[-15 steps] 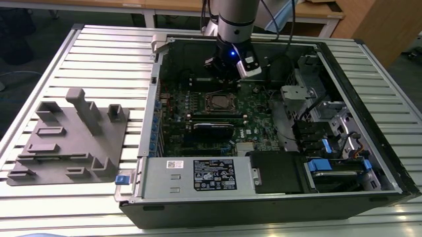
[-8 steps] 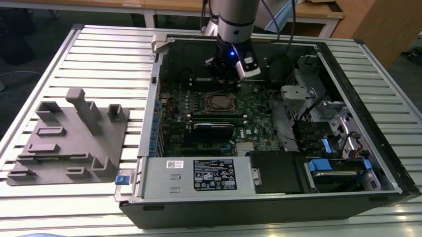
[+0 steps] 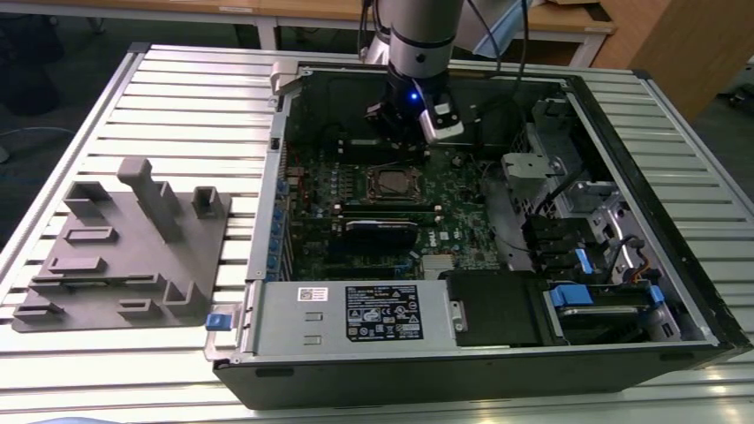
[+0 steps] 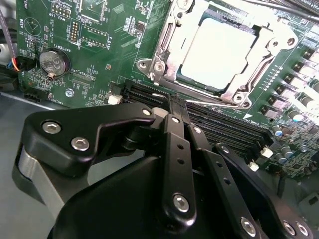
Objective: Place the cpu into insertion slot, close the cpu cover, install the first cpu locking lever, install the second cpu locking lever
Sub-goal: 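Install the first cpu locking lever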
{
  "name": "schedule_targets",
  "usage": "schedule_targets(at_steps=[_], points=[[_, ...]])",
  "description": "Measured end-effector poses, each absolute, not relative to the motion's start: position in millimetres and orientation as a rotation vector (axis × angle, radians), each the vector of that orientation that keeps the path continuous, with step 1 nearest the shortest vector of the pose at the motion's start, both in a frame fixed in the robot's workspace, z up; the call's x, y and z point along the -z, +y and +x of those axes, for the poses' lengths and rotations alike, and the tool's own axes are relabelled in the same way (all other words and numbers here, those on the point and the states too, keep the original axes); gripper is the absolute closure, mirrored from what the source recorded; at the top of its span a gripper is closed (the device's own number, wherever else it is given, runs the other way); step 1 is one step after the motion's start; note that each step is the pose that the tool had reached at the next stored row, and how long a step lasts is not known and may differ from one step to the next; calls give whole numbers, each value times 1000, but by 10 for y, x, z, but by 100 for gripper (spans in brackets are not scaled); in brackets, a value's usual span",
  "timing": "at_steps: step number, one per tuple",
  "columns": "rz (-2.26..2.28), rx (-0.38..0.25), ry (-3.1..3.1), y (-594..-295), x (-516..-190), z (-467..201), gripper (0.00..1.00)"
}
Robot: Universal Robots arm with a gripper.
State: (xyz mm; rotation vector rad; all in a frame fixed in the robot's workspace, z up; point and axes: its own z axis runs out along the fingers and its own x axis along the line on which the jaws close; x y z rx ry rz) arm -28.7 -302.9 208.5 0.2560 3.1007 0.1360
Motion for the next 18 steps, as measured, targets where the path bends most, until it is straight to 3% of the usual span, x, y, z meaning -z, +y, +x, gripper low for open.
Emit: schedule_targets(at_steps=[18], points=[[300, -135, 3096, -3029, -2033, -275, 89]])
